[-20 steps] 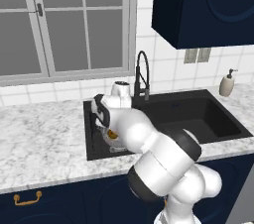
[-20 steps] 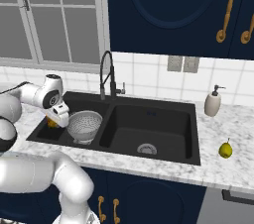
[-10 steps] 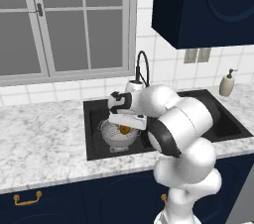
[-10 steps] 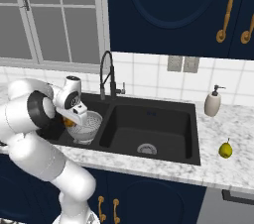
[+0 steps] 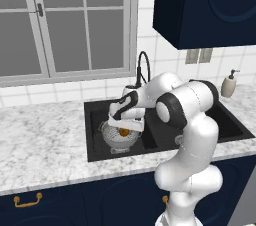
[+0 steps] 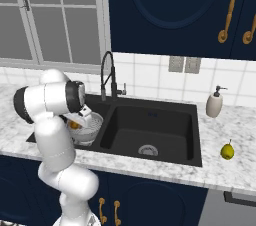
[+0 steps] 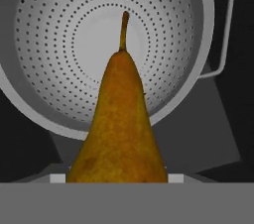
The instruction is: Put the colander in the sink, put the pear, pear in the colander, and turn on the sink faucet and pour water over the colander.
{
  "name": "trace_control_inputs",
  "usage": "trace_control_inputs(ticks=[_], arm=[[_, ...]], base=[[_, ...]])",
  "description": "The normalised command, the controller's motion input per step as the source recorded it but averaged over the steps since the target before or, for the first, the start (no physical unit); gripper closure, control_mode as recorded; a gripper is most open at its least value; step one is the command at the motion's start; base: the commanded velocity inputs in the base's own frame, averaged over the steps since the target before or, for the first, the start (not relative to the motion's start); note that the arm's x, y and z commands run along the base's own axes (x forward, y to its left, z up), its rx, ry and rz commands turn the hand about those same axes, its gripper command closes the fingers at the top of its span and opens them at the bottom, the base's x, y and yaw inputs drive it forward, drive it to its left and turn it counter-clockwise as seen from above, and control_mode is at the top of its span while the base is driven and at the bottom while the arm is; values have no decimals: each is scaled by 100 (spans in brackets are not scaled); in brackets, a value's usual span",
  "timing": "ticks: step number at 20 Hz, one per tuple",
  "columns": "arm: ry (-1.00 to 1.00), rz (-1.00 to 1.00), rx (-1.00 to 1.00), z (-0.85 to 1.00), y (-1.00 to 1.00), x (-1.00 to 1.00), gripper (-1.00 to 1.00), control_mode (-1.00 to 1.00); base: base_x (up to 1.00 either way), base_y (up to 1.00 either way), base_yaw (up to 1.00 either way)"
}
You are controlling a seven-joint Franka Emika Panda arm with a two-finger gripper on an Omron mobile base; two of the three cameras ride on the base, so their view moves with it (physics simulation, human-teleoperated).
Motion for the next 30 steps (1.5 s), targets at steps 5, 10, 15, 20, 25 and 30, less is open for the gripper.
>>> trace_control_inputs(ticks=[5, 10, 15, 20, 25, 30], arm=[[0, 0, 0, -21, 6, 27, 100, -100], [0, 0, 0, -29, 21, 24, 100, -100], [0, 0, 0, -30, 7, 22, 100, -100], [0, 0, 0, -13, 1, 25, 100, -100], [-2, 0, 0, -23, 14, 24, 100, -100], [-1, 0, 0, -18, 15, 24, -100, -100]], base=[[0, 0, 0], [0, 0, 0], [0, 0, 0], [0, 0, 0], [0, 0, 0], [0, 0, 0]])
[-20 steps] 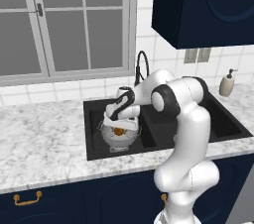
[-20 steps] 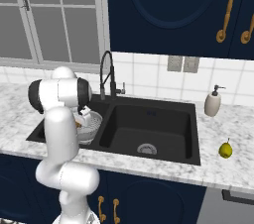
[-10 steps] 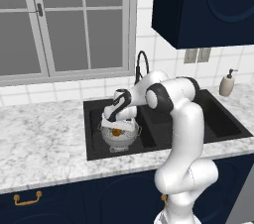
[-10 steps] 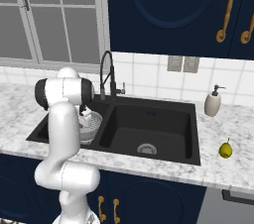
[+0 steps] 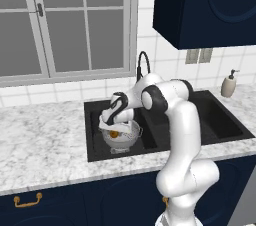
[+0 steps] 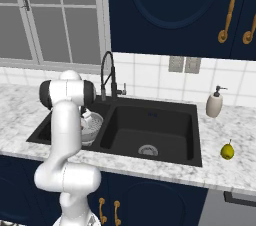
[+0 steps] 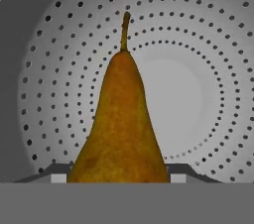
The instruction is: Put the colander in the sink, put the pear, pear in the colander, and turn on the sink faucet and pour water over the colander.
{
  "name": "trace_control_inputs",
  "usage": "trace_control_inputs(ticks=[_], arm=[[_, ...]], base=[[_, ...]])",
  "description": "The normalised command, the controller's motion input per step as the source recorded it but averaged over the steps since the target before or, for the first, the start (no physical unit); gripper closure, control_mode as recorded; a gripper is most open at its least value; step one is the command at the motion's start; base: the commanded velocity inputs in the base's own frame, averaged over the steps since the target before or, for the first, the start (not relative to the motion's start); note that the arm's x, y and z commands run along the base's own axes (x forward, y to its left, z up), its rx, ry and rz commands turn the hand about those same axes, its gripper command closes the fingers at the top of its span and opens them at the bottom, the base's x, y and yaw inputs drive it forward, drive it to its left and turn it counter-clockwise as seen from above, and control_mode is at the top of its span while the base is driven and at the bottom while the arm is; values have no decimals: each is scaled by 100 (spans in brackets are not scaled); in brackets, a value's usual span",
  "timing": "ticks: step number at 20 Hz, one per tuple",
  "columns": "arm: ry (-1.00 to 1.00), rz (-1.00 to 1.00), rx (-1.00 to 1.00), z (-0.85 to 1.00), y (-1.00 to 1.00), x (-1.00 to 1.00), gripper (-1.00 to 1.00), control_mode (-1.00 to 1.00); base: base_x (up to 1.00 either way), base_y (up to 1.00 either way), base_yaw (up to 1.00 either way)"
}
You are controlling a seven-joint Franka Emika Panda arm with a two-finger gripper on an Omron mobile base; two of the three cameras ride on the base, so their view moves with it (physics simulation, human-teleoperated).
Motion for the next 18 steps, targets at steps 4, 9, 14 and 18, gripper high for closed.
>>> trace_control_inputs(ticks=[4, 9, 14, 18], arm=[[0, 0, 0, 0, 2, 5, -100, -100], [0, 0, 0, 0, 0, 0, -100, -100], [-1, 3, 0, 36, -16, -3, -100, -100], [-1, 8, 0, 57, -58, -36, -100, -100]], base=[[0, 0, 0], [0, 0, 0], [0, 0, 0], [0, 0, 0]])
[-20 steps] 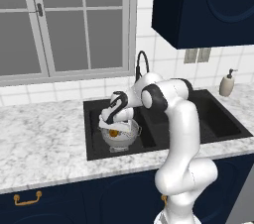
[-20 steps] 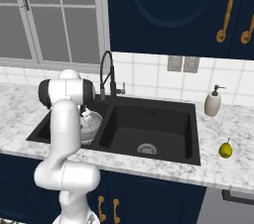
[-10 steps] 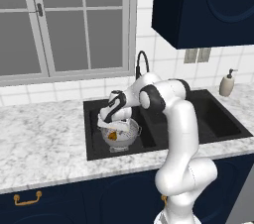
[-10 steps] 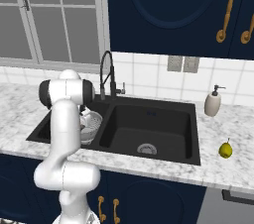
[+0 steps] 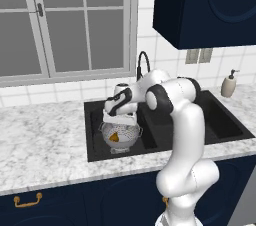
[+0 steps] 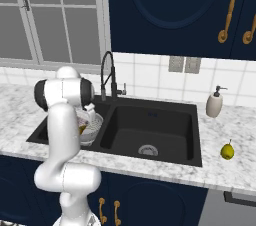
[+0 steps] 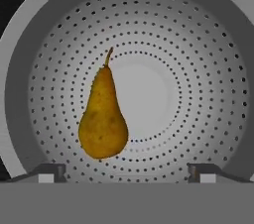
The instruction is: Put the colander in the sink, put the pear, pear in the colander, and turn on the sink faucet and pour water over the colander.
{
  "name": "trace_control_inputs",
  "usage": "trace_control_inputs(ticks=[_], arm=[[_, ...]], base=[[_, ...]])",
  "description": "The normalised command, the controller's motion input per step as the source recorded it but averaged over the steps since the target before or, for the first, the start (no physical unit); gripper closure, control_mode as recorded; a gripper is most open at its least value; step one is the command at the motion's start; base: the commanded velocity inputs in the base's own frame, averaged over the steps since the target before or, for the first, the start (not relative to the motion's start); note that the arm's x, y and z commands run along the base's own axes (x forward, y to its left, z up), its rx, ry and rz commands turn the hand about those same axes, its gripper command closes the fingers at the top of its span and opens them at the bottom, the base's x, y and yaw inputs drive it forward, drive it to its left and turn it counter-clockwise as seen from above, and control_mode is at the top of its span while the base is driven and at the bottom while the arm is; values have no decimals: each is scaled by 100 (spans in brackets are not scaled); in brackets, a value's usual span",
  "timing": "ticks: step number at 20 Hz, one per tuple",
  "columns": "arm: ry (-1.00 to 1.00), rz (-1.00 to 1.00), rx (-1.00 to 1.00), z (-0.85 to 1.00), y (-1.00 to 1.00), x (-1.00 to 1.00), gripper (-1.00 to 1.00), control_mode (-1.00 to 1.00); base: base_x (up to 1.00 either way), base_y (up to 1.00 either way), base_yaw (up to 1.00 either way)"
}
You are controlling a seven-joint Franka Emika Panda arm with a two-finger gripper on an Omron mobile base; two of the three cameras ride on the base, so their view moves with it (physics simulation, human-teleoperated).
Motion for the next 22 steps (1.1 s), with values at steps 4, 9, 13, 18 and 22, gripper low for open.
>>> trace_control_inputs(ticks=[4, 9, 13, 18, 22], arm=[[0, 14, -1, 57, -58, -78, -100, -100], [0, 18, -3, 67, -32, -93, -100, -100], [0, 13, -2, 88, -7, -87, -100, -100], [1, 9, -1, 74, -40, -80, -100, -100], [0, 1, 0, 51, -87, -56, -100, -100]], base=[[0, 0, 0], [0, 0, 0], [0, 0, 0], [0, 0, 0], [0, 0, 0]])
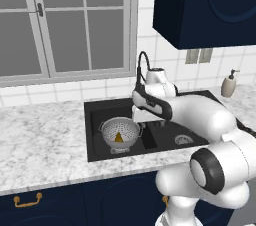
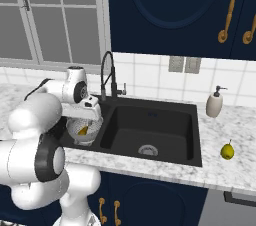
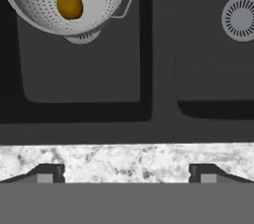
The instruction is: Put the colander in the sink, put the pear, pear in the colander, and turn on the sink faucet and pour water over the colander.
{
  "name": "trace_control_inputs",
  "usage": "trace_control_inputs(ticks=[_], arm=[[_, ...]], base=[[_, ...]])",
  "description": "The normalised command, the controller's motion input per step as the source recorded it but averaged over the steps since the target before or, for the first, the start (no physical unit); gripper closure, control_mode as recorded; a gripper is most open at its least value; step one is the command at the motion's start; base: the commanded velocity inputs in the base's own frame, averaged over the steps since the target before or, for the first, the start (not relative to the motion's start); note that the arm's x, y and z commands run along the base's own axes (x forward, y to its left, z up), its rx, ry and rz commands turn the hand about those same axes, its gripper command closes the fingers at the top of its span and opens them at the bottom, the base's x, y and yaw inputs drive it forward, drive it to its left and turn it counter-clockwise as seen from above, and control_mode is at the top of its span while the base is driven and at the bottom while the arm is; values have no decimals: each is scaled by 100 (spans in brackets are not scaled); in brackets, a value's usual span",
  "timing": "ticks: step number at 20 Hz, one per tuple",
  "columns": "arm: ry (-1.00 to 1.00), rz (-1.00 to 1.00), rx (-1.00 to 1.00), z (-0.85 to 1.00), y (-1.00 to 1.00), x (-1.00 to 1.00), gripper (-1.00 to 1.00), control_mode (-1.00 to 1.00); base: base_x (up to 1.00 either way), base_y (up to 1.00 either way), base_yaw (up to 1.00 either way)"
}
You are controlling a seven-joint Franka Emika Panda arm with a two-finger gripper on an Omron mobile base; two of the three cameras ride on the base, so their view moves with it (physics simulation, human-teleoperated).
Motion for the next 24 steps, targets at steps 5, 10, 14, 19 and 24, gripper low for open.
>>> trace_control_inputs(ticks=[5, 10, 14, 19, 24], arm=[[0, 0, 0, 26, -100, -56, -100, -100], [0, 0, 0, 20, -100, -28, -100, -100], [0, -2, 0, 13, -100, 0, -100, -100], [0, -1, 0, 9, -100, 8, -100, -100], [0, 0, 0, 1, -100, 27, -100, -100]], base=[[0, 0, 0], [0, 0, 0], [0, 0, 0], [0, 0, 0], [0, 0, 0]])
